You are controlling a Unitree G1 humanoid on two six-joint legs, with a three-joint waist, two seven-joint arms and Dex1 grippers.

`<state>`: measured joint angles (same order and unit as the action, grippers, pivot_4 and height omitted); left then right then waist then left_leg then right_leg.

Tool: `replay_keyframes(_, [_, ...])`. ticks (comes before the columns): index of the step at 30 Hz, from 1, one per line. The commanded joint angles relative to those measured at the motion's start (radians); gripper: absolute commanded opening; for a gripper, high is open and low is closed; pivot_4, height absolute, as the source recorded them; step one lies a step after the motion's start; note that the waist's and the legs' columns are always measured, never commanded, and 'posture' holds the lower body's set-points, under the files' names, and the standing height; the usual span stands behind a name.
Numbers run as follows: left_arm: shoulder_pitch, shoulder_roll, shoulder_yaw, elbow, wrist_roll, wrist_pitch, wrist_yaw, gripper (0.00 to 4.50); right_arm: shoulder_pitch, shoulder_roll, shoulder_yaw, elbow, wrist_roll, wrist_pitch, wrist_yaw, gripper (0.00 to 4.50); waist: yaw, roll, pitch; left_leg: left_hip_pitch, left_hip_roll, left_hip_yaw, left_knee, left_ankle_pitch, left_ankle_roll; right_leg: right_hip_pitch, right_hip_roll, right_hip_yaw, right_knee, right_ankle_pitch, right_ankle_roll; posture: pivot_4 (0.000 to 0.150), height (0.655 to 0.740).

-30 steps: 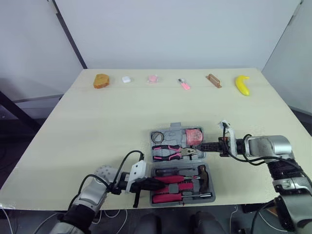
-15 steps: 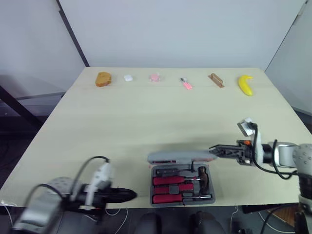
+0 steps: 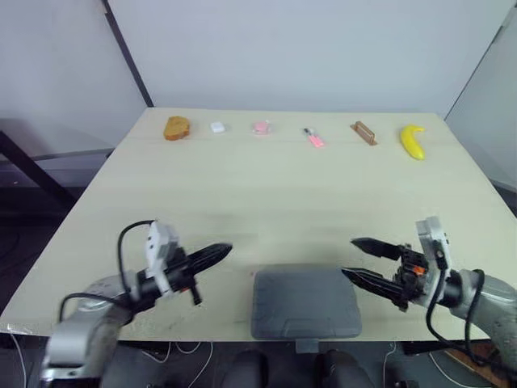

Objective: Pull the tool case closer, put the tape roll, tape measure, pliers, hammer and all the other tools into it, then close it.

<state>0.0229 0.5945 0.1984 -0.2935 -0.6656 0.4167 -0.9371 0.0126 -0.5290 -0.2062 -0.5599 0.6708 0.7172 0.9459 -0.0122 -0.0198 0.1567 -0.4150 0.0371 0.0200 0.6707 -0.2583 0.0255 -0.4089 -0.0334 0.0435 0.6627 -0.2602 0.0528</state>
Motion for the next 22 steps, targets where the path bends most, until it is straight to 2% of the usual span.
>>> replay_keyframes(1, [-0.038, 0.016, -0.015, -0.032, -0.019, 0.045, 0.015, 0.02, -0.009, -0.069, 0.073, 0.128, -0.194, -0.281, 0.080, 4.50, -0.001, 0.000, 0.000, 0.001, 0.000, 0.001, 0.000, 0.000, 0.000, 0.000, 0.000, 0.001, 0.000, 0.000, 0.000, 0.150, 0.7400])
replay_keyframes(2, [-0.047, 0.014, -0.017, -0.019, -0.034, 0.059, 0.003, 0.41, -0.015, -0.087, 0.086, 0.182, -0.223, -0.349, 0.113, 4.50, -0.002, 0.000, 0.000, 0.001, 0.000, 0.001, 0.000, 0.000, 0.000, 0.000, 0.000, 0.001, 0.000, 0.000, 0.000, 0.150, 0.7400])
replay_keyframes(5, [-0.049, 0.037, -0.014, 0.027, -0.051, 0.058, -0.083, 0.87, -0.002, -0.147, 0.074, 0.310, -0.258, -0.505, 0.226, 4.50, -0.003, 0.000, 0.000, 0.001, -0.001, 0.002, -0.001, 0.000, 0.000, 0.000, 0.002, 0.002, 0.000, 0.000, 0.000, 0.150, 0.7400])
replay_keyframes(6, [-0.044, 0.044, -0.008, 0.039, -0.051, 0.058, -0.100, 1.47, 0.008, -0.158, 0.057, 0.331, -0.246, -0.529, 0.248, 4.50, -0.002, 0.000, 0.000, 0.001, -0.001, 0.001, -0.001, 0.000, 0.000, 0.000, 0.002, 0.002, 0.000, 0.000, -0.001, 0.150, 0.7400])
replay_keyframes(8, [-0.022, 0.068, 0.011, 0.068, -0.040, 0.042, -0.136, 2.13, 0.040, -0.187, 0.012, 0.361, -0.223, -0.575, 0.285, 4.50, 0.000, 0.000, 0.000, 0.001, 0.000, 0.001, -0.001, 0.000, 0.000, 0.000, 0.003, 0.001, 0.000, 0.000, -0.001, 0.150, 0.7400])
replay_keyframes(11, [0.036, 0.104, 0.052, 0.120, -0.022, 0.014, -0.178, 3.65, 0.130, -0.235, -0.090, 0.396, -0.184, -0.626, 0.346, 4.50, 0.001, 0.001, 0.001, 0.001, 0.000, 0.001, -0.002, 0.000, 0.000, 0.000, 0.002, 0.001, 0.000, 0.000, -0.001, 0.150, 0.7400])
replay_keyframes(12, [0.057, 0.113, 0.063, 0.133, -0.015, 0.004, -0.184, 4.33, 0.160, -0.248, -0.120, 0.407, -0.175, -0.639, 0.362, 4.50, 0.001, 0.000, 0.000, 0.001, 0.000, 0.001, -0.002, 0.000, 0.000, 0.000, 0.002, 0.001, -0.001, 0.000, -0.001, 0.150, 0.7400])
replay_keyframes(18, [0.150, 0.142, 0.113, 0.218, 0.042, -0.051, -0.190, 4.43, 0.298, -0.272, -0.275, 0.434, -0.129, -0.661, 0.385, 4.50, 0.001, 0.000, 0.000, 0.002, 0.001, 0.001, -0.001, 0.000, 0.000, 0.000, 0.001, 0.002, 0.000, 0.000, -0.001, 0.150, 0.7400])
replay_keyframes(22, [0.182, 0.134, 0.125, 0.233, 0.062, -0.077, -0.185, 4.43, 0.356, -0.263, -0.327, 0.436, -0.115, -0.672, 0.388, 4.50, 0.001, 0.000, 0.000, 0.002, 0.001, 0.002, -0.001, 0.000, 0.000, 0.000, 0.001, 0.002, 0.000, 0.000, -0.001, 0.150, 0.7400])
